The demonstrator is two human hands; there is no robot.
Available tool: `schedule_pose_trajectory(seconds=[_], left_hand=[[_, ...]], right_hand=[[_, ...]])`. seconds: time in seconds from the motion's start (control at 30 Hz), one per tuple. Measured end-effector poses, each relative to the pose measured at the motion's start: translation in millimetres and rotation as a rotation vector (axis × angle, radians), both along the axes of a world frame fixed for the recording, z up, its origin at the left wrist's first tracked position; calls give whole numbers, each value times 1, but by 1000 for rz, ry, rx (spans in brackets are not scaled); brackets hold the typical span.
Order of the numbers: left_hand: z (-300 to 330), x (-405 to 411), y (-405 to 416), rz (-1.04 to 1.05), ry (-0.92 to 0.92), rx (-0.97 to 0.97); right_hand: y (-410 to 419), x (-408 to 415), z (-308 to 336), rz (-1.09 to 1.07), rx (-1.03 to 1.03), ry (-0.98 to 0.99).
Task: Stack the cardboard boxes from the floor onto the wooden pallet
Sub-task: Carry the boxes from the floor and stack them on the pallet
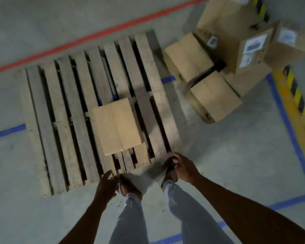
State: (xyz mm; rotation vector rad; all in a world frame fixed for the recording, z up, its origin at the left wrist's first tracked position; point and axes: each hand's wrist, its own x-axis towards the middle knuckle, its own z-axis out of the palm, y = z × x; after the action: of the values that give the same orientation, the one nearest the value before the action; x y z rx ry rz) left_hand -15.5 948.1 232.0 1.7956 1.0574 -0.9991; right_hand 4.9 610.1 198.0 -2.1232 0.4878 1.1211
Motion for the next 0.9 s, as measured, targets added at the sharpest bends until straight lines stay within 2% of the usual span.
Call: schedule_pose_trajectory(seconds=[0.23,0.37,0.53,0.67,0.77,0.9], left_hand=[[127,20,-155,38,-120,-161],[169,12,-209,-41,-143,-233],[197,-14,-254,-107,-213,-260],[224,-45,-277,35,-271,-338],[247,-72,-288,127,-287,-323],[262,-93,-312,161,-265,-305]], right_hand=[[-92,12,133,171,-2,-99],[-121,2,194,241,-2,-139],[-157,-48,235,70,91,-157],[-204,-95,257,-107,188,-180],[-249,-126,267,-140,141,-100],[-326,-120,274,-249,136,-140]])
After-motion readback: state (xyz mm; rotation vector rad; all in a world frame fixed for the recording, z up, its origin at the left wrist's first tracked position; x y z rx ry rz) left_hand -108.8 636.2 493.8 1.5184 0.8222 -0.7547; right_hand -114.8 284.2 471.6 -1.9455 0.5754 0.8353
